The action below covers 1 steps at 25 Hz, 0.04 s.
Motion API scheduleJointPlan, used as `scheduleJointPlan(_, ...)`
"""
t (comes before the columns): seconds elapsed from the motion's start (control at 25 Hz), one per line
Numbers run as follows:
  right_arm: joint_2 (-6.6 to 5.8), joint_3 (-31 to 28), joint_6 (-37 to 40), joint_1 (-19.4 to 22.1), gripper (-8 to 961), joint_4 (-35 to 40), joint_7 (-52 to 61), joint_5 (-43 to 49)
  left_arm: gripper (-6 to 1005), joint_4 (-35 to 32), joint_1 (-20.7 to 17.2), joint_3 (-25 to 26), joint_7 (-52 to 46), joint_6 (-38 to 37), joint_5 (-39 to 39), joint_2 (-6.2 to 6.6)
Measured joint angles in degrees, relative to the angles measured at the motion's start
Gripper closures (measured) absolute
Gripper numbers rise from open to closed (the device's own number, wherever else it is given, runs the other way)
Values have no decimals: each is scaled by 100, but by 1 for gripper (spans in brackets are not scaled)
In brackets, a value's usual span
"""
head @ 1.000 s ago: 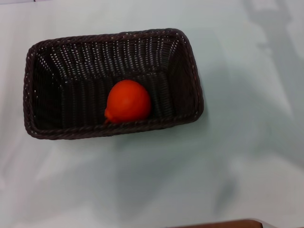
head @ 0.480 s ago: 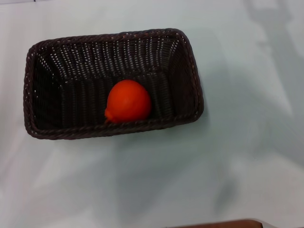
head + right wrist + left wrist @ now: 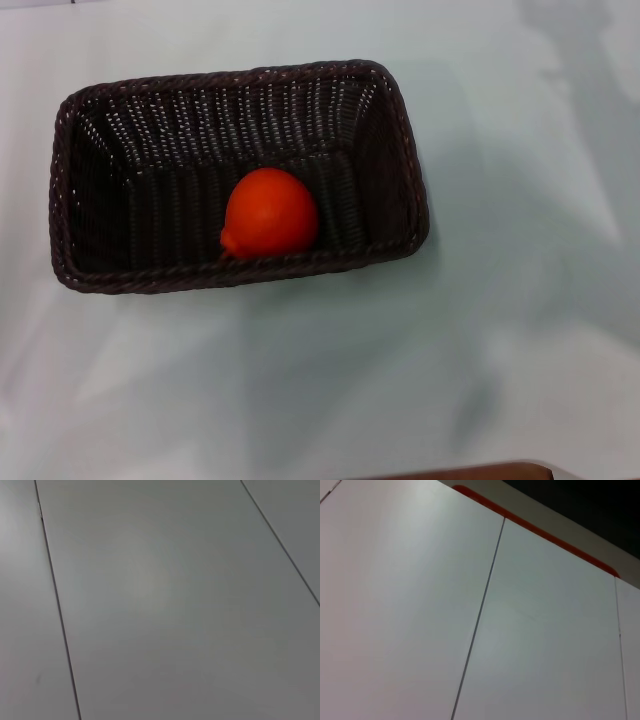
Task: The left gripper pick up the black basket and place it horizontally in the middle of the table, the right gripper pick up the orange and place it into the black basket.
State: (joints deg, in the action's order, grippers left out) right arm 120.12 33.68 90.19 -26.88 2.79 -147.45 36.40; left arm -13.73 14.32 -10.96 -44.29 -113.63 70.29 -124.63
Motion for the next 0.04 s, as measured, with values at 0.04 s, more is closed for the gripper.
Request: scheduleJointPlan(0.04,6,-2,-4,-12,192,-23,-8,0,315,0,0,0,0,0,0,0)
